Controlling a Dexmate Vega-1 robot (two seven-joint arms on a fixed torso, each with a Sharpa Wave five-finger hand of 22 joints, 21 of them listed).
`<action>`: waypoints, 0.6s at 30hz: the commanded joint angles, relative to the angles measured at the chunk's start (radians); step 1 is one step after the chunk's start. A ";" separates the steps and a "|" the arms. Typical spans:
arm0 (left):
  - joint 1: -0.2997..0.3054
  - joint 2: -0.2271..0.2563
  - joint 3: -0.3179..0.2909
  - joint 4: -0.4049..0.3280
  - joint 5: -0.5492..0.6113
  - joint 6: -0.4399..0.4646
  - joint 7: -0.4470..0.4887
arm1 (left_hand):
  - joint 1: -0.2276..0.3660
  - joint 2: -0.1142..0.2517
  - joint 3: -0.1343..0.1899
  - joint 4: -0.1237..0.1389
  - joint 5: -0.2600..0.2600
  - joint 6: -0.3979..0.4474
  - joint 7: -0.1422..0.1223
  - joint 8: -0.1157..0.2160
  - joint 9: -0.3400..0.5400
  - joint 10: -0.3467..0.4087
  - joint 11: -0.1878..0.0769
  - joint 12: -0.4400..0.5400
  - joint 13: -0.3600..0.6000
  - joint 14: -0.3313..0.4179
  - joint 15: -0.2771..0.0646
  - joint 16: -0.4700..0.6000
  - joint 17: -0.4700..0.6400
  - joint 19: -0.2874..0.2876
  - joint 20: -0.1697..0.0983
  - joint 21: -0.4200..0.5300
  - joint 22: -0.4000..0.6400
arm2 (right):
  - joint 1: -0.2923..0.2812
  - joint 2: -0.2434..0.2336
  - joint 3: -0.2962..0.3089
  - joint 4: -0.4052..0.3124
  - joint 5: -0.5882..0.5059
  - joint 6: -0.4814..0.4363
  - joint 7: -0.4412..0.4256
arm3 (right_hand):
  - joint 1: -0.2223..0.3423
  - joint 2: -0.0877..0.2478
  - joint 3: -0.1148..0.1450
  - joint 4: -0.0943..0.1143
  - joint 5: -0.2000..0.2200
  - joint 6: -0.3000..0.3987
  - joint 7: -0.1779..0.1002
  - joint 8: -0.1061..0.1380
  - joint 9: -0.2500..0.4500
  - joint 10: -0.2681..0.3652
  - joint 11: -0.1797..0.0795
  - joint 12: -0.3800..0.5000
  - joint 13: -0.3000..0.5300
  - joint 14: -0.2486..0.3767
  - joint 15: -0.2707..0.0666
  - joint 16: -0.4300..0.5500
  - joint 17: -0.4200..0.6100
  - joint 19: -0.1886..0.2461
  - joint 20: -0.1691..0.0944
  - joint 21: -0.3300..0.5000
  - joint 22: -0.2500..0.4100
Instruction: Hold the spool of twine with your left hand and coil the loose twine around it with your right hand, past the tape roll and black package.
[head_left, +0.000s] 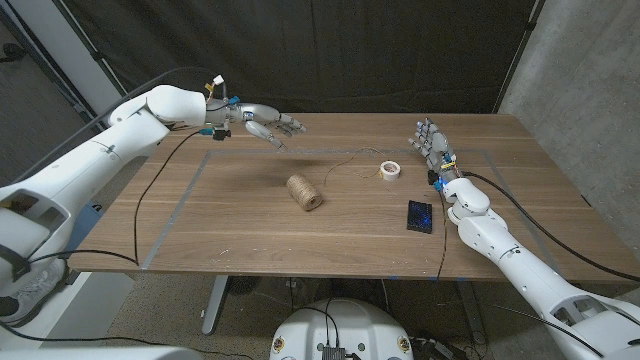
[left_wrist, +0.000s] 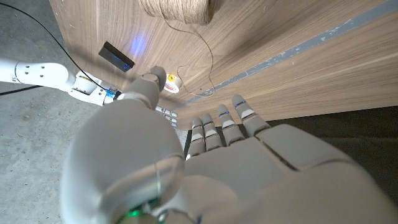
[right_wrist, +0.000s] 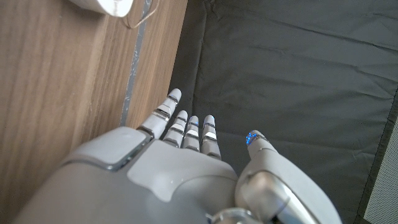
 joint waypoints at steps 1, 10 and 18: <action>-0.016 0.014 0.010 -0.038 0.012 0.006 -0.067 | 0.015 0.004 -0.009 0.003 -0.006 -0.019 0.001 -0.003 0.005 -0.021 0.007 -0.009 0.007 -0.021 0.007 -0.006 0.006 -0.015 0.000 -0.006 0.005 | -0.017 -0.010 0.006 -0.027 0.002 -0.012 -0.018 | -0.008 -0.006 0.005 -0.003 -0.001 -0.008 -0.002 -0.001 0.004 -0.010 -0.002 -0.003 0.001 -0.001 0.006 0.005 0.002 0.005 0.010 0.003 0.001; -0.029 0.016 0.021 -0.043 0.034 0.002 -0.102 | 0.041 0.022 -0.016 0.001 -0.007 -0.065 0.008 -0.009 0.005 -0.057 0.015 -0.021 0.017 -0.061 0.022 -0.016 0.008 -0.051 0.004 -0.015 0.006 | -0.026 -0.008 0.007 -0.038 0.000 -0.017 -0.036 | -0.008 -0.006 0.006 -0.004 -0.001 -0.018 0.001 -0.003 0.004 -0.018 0.002 -0.004 0.002 -0.005 0.009 0.004 0.002 0.003 0.011 0.003 0.001; -0.059 0.007 0.043 -0.025 0.063 -0.007 -0.148 | 0.072 0.028 -0.018 -0.004 -0.003 -0.102 0.009 -0.012 0.004 -0.094 0.021 -0.033 0.025 -0.092 0.031 -0.023 0.008 -0.076 0.005 -0.018 0.005 | -0.031 -0.002 0.010 -0.041 -0.001 -0.019 -0.057 | -0.008 -0.007 0.006 -0.005 -0.002 -0.028 0.003 -0.005 0.004 -0.024 0.004 -0.003 0.002 -0.010 0.012 0.003 0.003 -0.002 0.012 0.002 0.001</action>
